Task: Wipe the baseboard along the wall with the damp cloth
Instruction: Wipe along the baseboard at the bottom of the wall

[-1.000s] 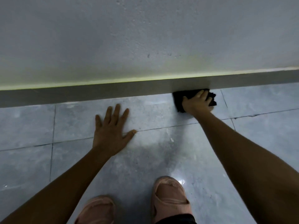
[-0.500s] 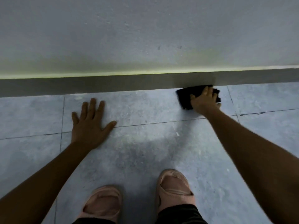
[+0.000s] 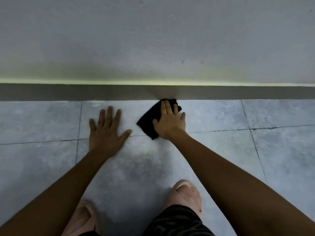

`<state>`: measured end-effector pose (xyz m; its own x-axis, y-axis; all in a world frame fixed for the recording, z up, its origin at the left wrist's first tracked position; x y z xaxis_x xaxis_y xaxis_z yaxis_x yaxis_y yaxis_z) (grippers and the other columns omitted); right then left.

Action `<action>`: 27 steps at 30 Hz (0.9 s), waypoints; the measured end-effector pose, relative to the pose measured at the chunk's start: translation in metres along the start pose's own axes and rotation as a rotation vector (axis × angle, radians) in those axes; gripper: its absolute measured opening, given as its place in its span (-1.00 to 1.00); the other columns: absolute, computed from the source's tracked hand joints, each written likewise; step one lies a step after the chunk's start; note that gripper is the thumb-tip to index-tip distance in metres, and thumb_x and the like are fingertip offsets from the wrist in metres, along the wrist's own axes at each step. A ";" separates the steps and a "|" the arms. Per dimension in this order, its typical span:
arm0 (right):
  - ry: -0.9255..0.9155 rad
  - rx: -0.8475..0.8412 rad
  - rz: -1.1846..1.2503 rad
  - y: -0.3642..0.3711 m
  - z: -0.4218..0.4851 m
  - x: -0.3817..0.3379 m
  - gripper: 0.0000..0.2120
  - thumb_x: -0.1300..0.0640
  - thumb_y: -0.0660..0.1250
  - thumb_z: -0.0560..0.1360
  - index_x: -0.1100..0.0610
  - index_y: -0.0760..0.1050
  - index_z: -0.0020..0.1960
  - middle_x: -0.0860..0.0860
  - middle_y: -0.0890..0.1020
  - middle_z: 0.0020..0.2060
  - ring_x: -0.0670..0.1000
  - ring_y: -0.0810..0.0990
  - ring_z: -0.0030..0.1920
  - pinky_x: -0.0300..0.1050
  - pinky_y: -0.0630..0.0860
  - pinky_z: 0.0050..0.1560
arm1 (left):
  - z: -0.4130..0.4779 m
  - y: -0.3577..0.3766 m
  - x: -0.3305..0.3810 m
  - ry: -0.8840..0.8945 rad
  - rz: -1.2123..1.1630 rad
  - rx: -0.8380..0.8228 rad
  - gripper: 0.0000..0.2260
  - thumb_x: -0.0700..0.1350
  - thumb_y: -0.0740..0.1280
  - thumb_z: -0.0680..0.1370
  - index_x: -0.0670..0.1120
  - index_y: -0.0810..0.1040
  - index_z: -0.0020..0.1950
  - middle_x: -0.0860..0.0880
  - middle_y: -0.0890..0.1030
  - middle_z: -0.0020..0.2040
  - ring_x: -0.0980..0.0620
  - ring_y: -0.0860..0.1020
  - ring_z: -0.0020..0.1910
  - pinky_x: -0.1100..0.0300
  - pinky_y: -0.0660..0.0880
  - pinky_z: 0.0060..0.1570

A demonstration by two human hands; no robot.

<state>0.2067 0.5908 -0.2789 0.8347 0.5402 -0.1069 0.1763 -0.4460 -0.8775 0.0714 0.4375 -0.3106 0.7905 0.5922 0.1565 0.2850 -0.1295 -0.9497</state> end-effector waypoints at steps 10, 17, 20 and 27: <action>0.430 0.152 0.199 -0.024 0.014 0.109 -0.32 -0.08 0.07 0.55 0.16 -0.10 0.55 0.04 -0.04 0.56 0.15 -0.06 0.53 0.23 0.07 0.45 | -0.024 -0.013 -0.078 -0.110 -0.066 -0.049 -0.23 0.41 -0.09 0.47 0.03 -0.23 0.54 -0.08 -0.23 0.56 -0.12 -0.20 0.54 -0.23 -0.13 0.45; 0.174 0.163 0.134 0.000 0.002 -0.006 -0.22 -0.20 0.07 0.53 0.20 -0.12 0.55 0.09 -0.04 0.56 0.19 -0.11 0.52 0.19 0.00 0.47 | -0.015 -0.016 -0.087 -0.032 -0.003 -0.164 -0.22 0.34 0.03 0.51 0.00 -0.29 0.53 -0.11 -0.28 0.55 -0.15 -0.22 0.53 -0.23 -0.08 0.45; -0.016 0.110 0.081 0.014 -0.008 -0.068 -0.09 -0.37 0.04 0.46 0.20 -0.15 0.55 0.07 -0.08 0.56 0.18 -0.17 0.53 0.17 -0.08 0.47 | -0.018 -0.014 -0.086 -0.045 -0.036 -0.153 -0.22 0.34 0.02 0.51 0.01 -0.32 0.52 -0.09 -0.29 0.55 -0.13 -0.24 0.53 -0.22 -0.13 0.45; -0.010 0.224 0.002 0.009 -0.013 -0.021 -0.18 -0.26 0.11 0.43 0.12 -0.02 0.55 0.03 0.08 0.54 0.10 -0.01 0.53 0.21 0.07 0.43 | -0.031 -0.013 -0.085 -0.010 -0.046 -0.090 -0.16 0.45 -0.23 0.36 0.04 -0.29 0.52 -0.03 -0.32 0.53 -0.08 -0.26 0.53 -0.15 -0.19 0.45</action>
<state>0.1975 0.5660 -0.2785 0.8292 0.5475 -0.1123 0.0534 -0.2777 -0.9592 0.0175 0.3640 -0.3028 0.7702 0.6070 0.1959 0.3685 -0.1728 -0.9134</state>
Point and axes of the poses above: each hand's wrist, its own z-axis towards the middle knuckle, its own y-axis out of the palm, x = y × z, the point moved 5 cm from there along z, towards the middle knuckle
